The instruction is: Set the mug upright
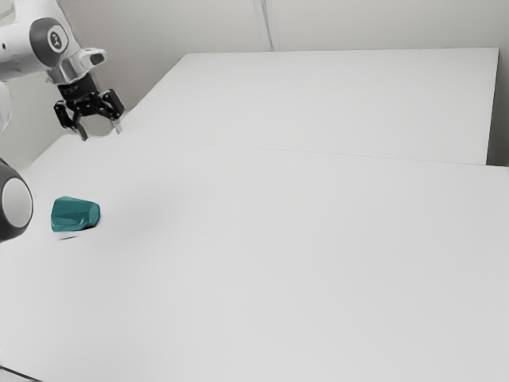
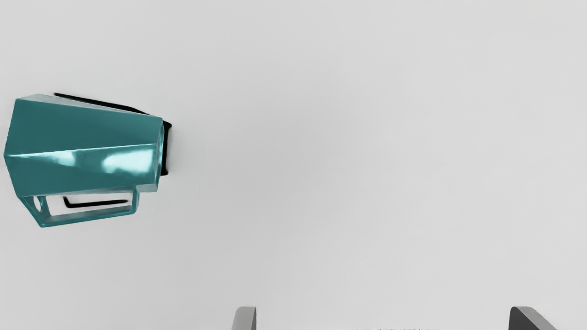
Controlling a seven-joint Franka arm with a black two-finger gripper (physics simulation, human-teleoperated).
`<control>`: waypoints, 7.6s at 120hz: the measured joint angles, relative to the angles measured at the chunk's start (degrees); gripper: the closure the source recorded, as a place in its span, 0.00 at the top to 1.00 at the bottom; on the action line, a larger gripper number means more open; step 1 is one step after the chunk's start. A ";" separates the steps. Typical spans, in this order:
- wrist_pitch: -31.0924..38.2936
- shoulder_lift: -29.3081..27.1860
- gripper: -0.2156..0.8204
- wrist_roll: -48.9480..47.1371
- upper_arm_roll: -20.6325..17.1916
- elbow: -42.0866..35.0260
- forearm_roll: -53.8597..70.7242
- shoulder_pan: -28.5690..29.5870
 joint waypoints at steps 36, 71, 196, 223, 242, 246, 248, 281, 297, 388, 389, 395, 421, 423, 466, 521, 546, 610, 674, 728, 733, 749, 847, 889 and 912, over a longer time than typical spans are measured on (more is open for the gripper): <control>-2.68 2.38 0.79 10.66 0.11 -2.51 -11.09 21.43; 0.83 10.65 0.79 24.96 -1.43 -1.47 -18.40 27.23; 2.52 25.10 0.79 51.25 -6.50 8.24 -34.70 32.10; -1.25 24.74 0.79 50.91 -6.09 6.73 -38.17 32.54; -3.60 24.61 0.79 49.29 -6.06 6.31 -39.18 32.66; -3.95 24.61 0.79 48.94 -6.05 6.01 -39.31 32.66; -4.10 24.62 0.79 48.77 -6.04 5.86 -39.36 32.66; -4.23 25.04 0.79 46.70 -5.96 4.11 -39.10 33.01; -3.78 25.08 0.79 46.05 -5.96 4.68 -38.87 33.01; -1.28 28.73 0.79 44.80 -6.88 9.30 -38.97 33.05; -1.27 28.73 0.79 44.79 -6.92 9.28 -38.98 33.03; -1.20 28.73 0.79 44.73 -7.19 9.12 -39.03 32.92; -0.91 28.52 0.79 44.29 -8.25 8.54 -39.16 32.84; -0.91 28.49 0.79 44.23 -8.27 8.42 -39.17 32.84; -0.85 28.16 0.79 42.64 -8.97 7.07 -39.07 32.97; -0.82 28.12 0.69 40.50 -10.03 6.29 -39.05 33.09; -1.28 27.78 0.57 39.39 -10.31 5.61 -39.05 33.19; -1.56 27.40 0.12 37.60 -12.25 5.58 -39.03 33.33; 0.80 12.60 0.04 36.42 -19.55 5.53 -25.30 20.29; 5.92 -2.26 0.04 31.35 -19.17 -10.69 5.61 -0.96; 8.00 -4.86 0.04 30.60 -19.12 -15.22 6.85 -2.37; 14.70 -12.92 0.04 27.78 -19.07 -27.35 10.55 -6.17; 50.17 -26.51 0.04 16.82 -20.70 -61.81 13.87 -7.20; 53.18 -23.05 0.04 14.68 -20.78 -62.16 13.38 -7.07; 53.60 -21.73 0.04 13.71 -20.46 -62.54 12.92 -7.22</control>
